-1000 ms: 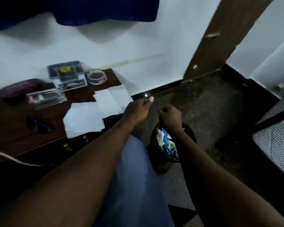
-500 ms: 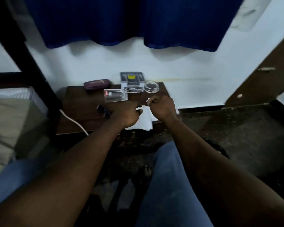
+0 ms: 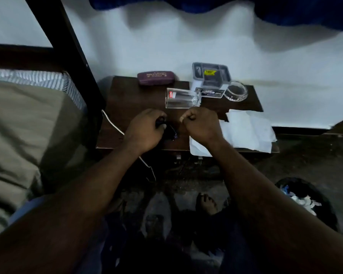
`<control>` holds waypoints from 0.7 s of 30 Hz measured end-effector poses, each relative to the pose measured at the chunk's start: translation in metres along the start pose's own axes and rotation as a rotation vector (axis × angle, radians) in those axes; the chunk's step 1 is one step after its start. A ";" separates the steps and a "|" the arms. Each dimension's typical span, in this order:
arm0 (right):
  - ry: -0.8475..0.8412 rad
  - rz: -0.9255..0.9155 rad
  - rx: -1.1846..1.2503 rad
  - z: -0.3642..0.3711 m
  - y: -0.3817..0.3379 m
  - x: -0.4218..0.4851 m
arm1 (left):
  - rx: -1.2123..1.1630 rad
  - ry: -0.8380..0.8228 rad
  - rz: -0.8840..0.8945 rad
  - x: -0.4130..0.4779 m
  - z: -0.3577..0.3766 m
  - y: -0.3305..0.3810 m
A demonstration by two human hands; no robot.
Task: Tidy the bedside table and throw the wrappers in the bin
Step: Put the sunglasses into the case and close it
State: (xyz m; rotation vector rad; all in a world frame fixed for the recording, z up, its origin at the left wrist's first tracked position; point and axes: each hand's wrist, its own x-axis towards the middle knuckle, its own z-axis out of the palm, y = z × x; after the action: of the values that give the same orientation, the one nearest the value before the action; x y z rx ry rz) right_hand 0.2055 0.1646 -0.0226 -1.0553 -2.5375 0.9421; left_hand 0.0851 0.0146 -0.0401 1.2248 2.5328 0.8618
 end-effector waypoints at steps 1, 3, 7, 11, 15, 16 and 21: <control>-0.018 0.006 -0.019 0.005 0.002 0.008 | 0.001 0.020 -0.017 0.007 0.005 -0.002; -0.065 0.016 -0.048 0.010 -0.003 0.021 | -0.010 0.056 -0.038 0.022 0.010 0.002; -0.087 0.005 -0.118 0.021 -0.008 0.026 | -0.086 0.032 -0.079 0.048 0.008 0.014; -0.142 0.009 -0.093 0.024 -0.009 0.011 | -0.126 -0.030 -0.158 0.053 0.000 0.004; -0.226 -0.021 -0.216 0.028 -0.011 0.004 | -0.093 0.023 -0.180 0.060 -0.014 -0.012; -0.244 -0.039 -0.258 0.030 -0.011 0.004 | -0.092 0.035 -0.180 0.065 -0.017 -0.018; -0.266 -0.066 -0.317 0.036 -0.013 0.015 | -0.118 0.058 -0.219 0.095 -0.021 -0.039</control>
State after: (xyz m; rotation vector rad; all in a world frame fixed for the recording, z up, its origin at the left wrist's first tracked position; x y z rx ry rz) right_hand 0.1720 0.1516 -0.0419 -0.9719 -2.9972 0.7190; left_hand -0.0095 0.0597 -0.0395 0.8796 2.5580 0.9899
